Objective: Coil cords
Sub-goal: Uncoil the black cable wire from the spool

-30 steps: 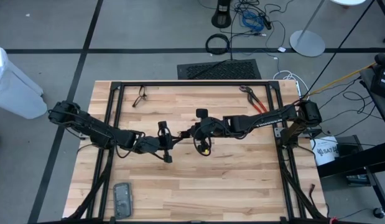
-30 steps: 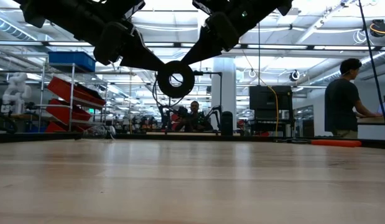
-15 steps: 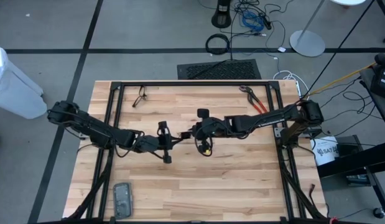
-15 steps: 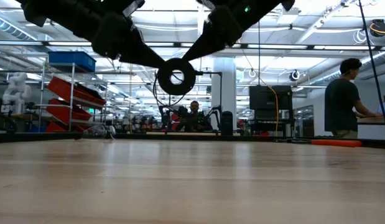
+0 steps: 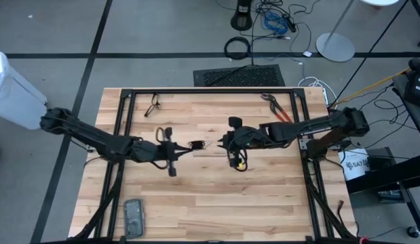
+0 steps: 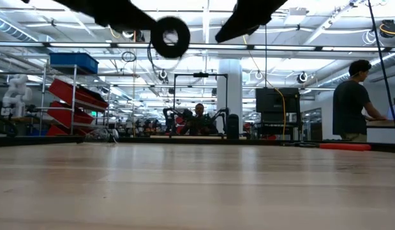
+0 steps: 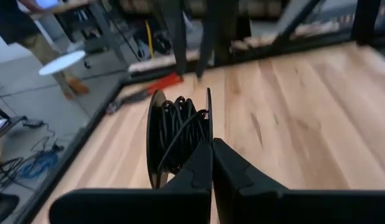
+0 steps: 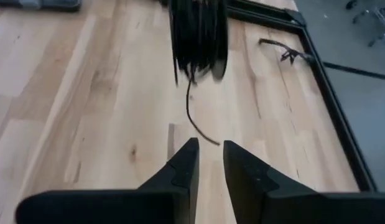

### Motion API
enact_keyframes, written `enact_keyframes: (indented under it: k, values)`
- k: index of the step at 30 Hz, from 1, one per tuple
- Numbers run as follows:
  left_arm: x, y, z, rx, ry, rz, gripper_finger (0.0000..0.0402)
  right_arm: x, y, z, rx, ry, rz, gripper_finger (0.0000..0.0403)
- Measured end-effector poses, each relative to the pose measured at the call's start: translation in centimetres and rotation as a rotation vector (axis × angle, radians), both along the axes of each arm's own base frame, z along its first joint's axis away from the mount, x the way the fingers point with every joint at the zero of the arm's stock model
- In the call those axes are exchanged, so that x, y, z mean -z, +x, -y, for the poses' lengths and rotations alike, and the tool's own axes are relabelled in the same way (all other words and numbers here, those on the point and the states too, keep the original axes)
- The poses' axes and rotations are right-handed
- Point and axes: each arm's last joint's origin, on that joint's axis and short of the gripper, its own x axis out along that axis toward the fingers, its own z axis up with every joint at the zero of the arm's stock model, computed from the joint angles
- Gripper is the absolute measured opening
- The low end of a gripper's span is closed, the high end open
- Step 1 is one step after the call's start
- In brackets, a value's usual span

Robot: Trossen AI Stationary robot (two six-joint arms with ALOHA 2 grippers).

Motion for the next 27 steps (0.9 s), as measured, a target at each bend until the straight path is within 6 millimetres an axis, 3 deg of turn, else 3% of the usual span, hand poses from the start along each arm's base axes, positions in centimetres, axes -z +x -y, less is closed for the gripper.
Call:
enact_keyframes:
  k: [9,16,27]
  values:
    - [-3.5,-2.6,-0.8,0.009,0.011,0.141,0.0000,4.3,1.9,-0.4,0.023,0.093,0.162,0.0062]
    - [-4.0,-3.1,-1.0,0.013,0.022,0.164,0.0000,3.9,2.9,-2.3,-0.024,0.043,0.299,0.0076]
    - [-4.0,-3.0,-0.8,0.050,0.008,0.164,0.0000,3.9,3.2,-2.9,0.029,-0.086,0.349,0.0161]
